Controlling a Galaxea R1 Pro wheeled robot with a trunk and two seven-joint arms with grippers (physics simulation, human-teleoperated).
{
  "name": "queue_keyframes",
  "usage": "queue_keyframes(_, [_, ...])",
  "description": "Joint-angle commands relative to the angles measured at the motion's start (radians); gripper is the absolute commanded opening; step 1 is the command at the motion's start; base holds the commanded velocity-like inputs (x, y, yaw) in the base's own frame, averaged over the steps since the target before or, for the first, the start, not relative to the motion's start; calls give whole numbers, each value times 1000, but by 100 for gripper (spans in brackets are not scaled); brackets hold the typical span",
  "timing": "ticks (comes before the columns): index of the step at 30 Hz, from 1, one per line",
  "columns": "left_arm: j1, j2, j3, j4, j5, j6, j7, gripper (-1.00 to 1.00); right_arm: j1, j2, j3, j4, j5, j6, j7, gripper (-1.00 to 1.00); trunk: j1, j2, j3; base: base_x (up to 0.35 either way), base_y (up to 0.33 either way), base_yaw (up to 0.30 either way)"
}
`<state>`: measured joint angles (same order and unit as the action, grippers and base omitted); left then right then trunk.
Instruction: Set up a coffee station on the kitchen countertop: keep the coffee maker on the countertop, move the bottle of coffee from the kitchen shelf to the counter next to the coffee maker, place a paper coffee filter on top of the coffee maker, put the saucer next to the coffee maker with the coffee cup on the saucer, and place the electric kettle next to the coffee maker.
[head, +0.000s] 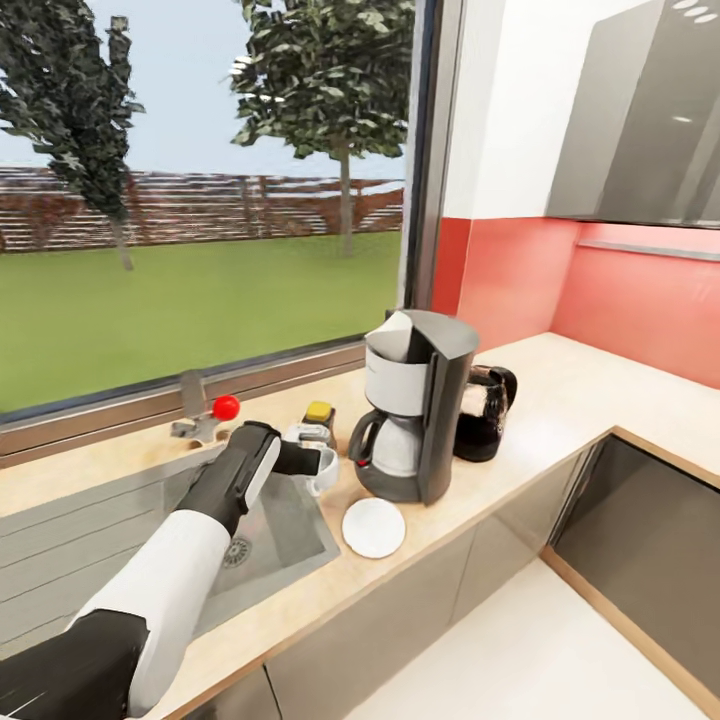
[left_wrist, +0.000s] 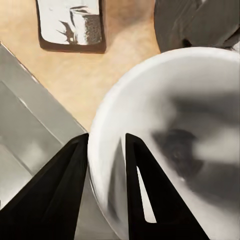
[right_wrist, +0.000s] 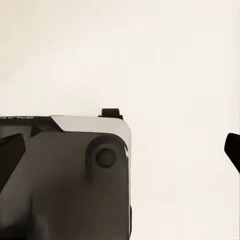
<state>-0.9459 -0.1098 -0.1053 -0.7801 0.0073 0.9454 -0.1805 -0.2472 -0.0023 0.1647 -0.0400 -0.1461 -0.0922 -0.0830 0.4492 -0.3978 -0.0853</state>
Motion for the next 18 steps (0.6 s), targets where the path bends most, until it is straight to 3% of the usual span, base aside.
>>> queue_keyframes(1, [13,0,-1,-1,2,3,4,-100,0,0,9,0,-10,-3,-1,100,1,-2,-2,148,-231,249])
queue_keyframes(7, [60,-3,0,-3,6,-14,140,-100,-1,-1,7,0,-10,-3,-1,100,1,-2,-2,23,-34,36])
queue_keyframes(12, [68,-4,1,-2,12,-16,156,-100,0,-1,7,0,-10,-3,-1,100,1,-2,-2,1,-29,1])
queue_keyframes(18, [68,-5,1,-2,11,-16,157,-100,-1,-1,7,0,-10,-3,-1,100,1,-2,-2,0,-229,0])
